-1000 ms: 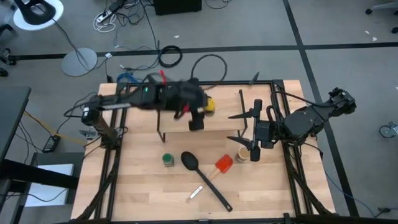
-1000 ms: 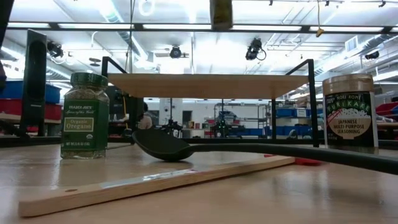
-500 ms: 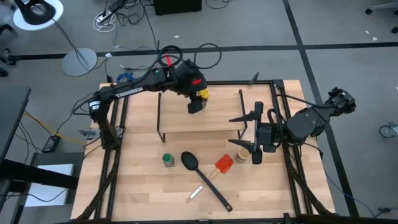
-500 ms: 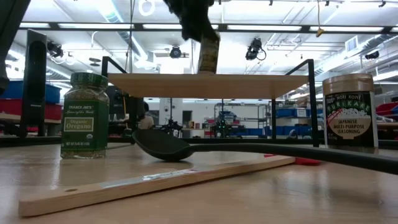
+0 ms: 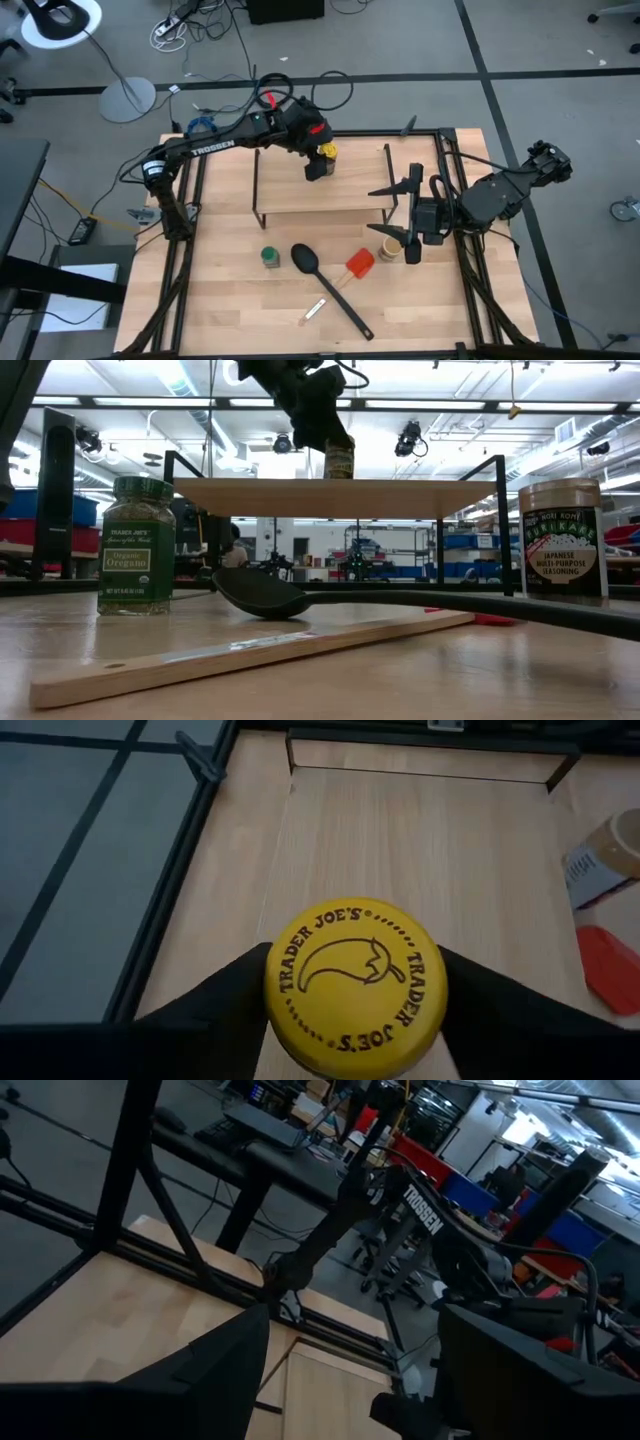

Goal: Shelf spices
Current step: Put the yellow seasoning bottle on the shelf, then put the brown seasoning bottle on the shelf

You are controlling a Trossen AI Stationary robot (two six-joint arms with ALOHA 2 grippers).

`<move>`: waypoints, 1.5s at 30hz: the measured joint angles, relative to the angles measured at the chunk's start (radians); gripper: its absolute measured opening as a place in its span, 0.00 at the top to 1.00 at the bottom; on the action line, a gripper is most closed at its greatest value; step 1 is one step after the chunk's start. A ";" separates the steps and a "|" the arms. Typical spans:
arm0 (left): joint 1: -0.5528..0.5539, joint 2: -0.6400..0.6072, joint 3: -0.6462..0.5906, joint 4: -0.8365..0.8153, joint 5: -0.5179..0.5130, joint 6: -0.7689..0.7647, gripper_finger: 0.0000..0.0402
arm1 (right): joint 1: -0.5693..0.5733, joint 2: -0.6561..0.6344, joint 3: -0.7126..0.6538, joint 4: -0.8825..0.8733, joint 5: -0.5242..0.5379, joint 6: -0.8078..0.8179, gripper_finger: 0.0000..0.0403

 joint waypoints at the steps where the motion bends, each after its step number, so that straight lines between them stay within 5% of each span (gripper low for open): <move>1: 0.000 0.000 -0.001 0.005 -0.006 -0.002 0.33 | 0.000 0.000 0.000 0.000 0.000 0.000 0.28; 7: 0.000 -0.009 0.014 0.011 -0.013 -0.003 0.16 | 0.000 0.000 0.000 0.000 0.001 0.000 0.28; 15: -0.013 -0.022 0.142 -0.045 -0.012 -0.022 0.13 | 0.000 0.000 0.000 -0.031 0.003 0.022 0.28; 23: -0.026 -0.198 0.240 -0.177 -0.011 -0.018 0.13 | 0.001 0.004 0.000 -0.413 -0.003 0.478 0.24; 28: -0.049 -0.354 0.241 -0.256 -0.030 -0.042 0.13 | 0.001 0.023 -0.001 -0.579 -0.041 0.719 0.22; 36: -0.176 -0.522 0.234 -0.355 -0.189 -0.118 0.13 | -0.023 0.123 -0.001 -0.831 -0.270 0.929 0.20; 45: -0.290 -0.631 0.038 -0.376 -0.290 -0.209 0.13 | -0.069 0.217 -0.001 -0.894 -0.346 0.951 0.14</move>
